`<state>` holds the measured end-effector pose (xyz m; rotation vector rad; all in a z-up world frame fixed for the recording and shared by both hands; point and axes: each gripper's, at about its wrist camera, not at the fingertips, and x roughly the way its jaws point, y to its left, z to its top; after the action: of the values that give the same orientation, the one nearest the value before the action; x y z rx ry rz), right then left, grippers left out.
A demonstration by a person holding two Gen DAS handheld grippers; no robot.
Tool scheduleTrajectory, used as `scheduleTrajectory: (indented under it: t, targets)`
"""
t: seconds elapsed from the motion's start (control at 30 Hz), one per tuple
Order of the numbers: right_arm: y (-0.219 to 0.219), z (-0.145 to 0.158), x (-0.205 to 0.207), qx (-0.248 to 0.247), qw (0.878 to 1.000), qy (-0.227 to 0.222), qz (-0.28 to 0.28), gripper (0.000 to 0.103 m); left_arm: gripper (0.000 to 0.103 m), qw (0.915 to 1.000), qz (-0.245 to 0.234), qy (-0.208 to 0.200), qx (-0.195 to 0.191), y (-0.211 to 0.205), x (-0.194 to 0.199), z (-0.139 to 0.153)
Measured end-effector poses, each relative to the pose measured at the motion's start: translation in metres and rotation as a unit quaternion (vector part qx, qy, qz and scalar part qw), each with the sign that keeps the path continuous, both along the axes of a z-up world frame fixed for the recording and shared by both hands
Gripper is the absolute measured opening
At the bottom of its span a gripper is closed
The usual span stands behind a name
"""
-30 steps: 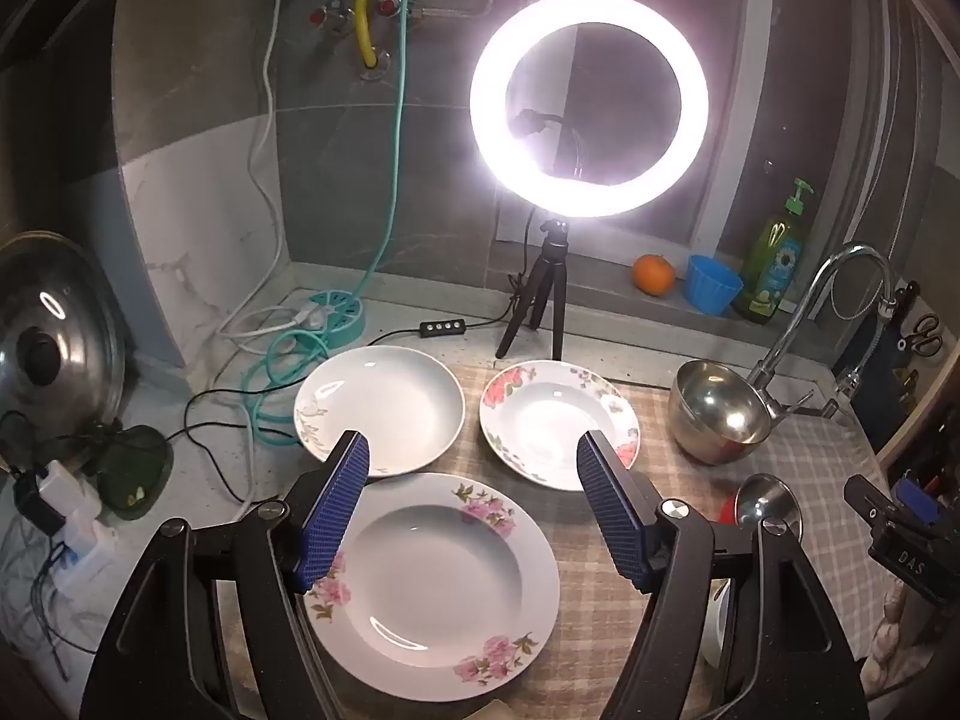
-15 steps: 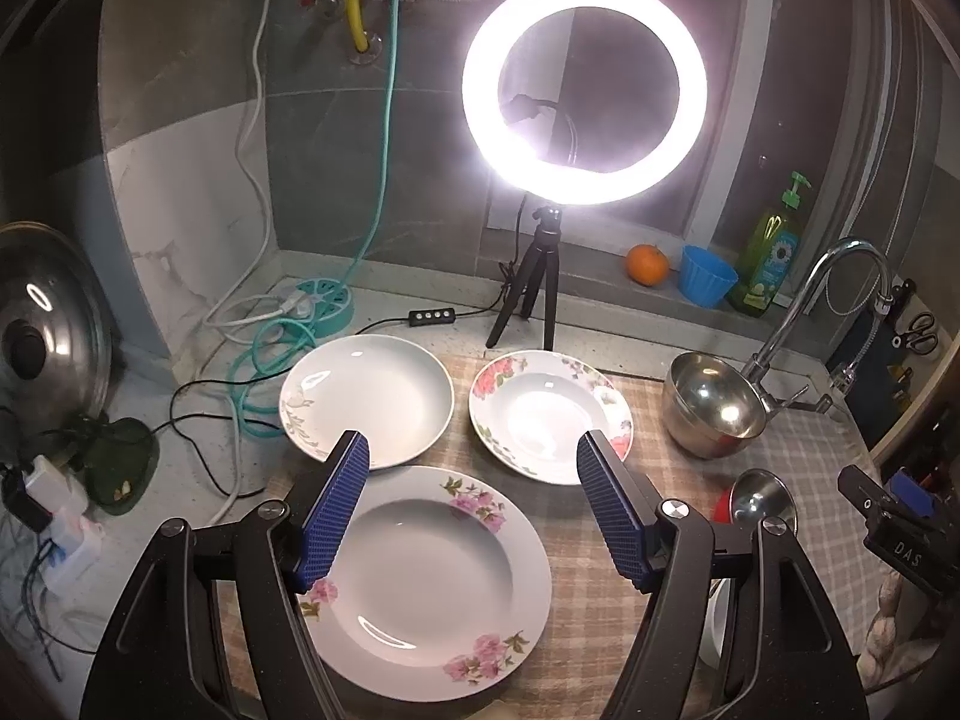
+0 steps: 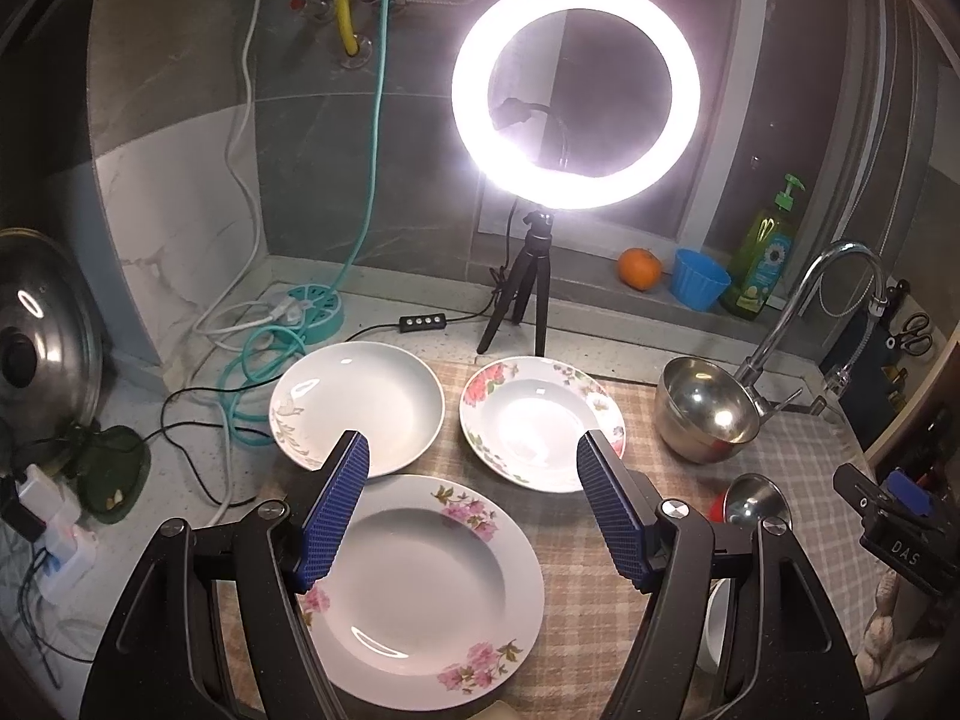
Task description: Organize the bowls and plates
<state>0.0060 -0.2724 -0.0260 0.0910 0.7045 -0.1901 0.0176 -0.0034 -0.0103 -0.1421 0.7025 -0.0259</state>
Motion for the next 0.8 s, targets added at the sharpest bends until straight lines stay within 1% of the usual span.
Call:
scheduleTrajectory:
  t: [0.8]
  targets:
    - [-0.0018,0.0033,0.0015,-0.002,1.0,-0.004,-0.005,0.102,0.072,0.9999,-0.012,0.003,-0.001,-0.0054,0.0041,0.0012]
